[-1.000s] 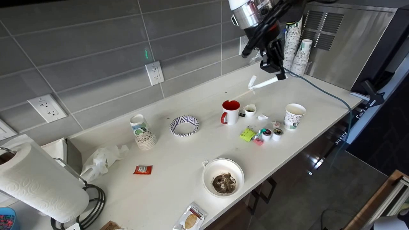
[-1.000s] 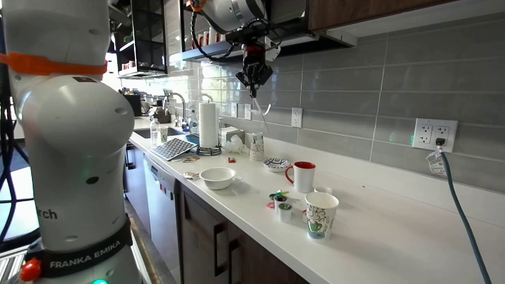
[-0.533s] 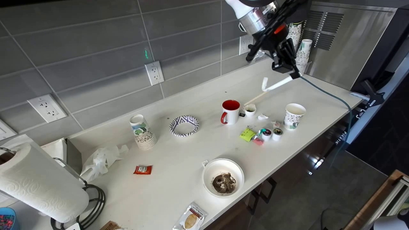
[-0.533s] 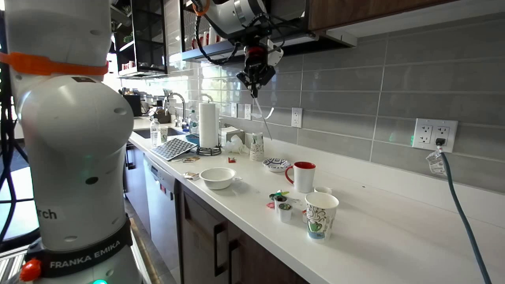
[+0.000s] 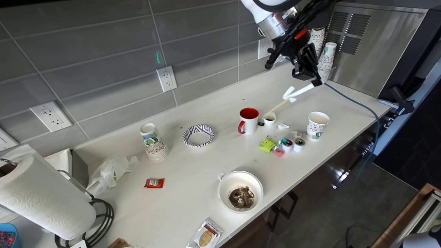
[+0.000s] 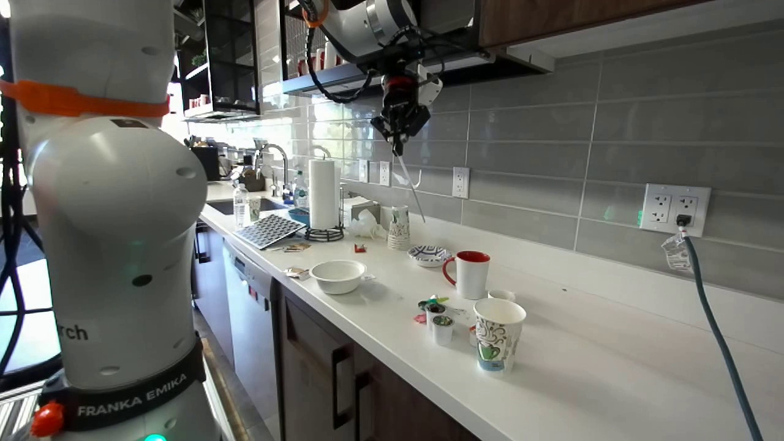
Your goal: Remove the wooden stirrer from the white packet.
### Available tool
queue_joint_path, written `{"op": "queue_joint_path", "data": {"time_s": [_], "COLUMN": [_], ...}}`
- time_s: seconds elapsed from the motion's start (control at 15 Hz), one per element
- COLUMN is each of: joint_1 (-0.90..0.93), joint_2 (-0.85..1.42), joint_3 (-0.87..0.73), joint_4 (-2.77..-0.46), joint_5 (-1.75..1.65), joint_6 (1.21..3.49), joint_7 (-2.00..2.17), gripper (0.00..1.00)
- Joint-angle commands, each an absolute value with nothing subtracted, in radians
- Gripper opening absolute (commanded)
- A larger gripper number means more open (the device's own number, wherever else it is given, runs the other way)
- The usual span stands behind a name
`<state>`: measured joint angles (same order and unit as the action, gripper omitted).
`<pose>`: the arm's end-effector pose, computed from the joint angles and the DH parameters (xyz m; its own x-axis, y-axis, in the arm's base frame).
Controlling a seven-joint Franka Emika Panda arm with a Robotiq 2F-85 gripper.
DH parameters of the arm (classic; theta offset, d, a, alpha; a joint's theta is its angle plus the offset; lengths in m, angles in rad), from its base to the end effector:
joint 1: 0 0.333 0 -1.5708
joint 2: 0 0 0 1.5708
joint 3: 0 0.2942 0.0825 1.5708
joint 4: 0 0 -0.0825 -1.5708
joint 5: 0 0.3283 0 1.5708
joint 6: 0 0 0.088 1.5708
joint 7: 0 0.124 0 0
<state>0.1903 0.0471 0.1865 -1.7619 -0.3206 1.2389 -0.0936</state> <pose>0.4298 0.1192 0.4810 0.7802 0.2992 -0.5493 0.4940 -0.8334 0.2477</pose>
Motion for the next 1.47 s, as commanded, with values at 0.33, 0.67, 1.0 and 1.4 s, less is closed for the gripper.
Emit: {"op": "queue_joint_path", "data": {"time_s": [0.33,0.67,1.0,1.4], "joint_1": [0.186,0.177,0.152,0.148], "joint_2": [0.026,0.034,0.022,0.067], "joint_3": [0.18,0.17,0.148,0.134], "joint_4": [-1.796,-1.828,-1.891,-1.896], "joint_5": [-0.394,-0.421,-0.375,-0.504], "joint_6": [1.287,1.313,1.44,1.436], "joint_7": [-0.025,-0.013,0.005,0.057], "gripper": [0.0,0.0,0.0,0.0]}}
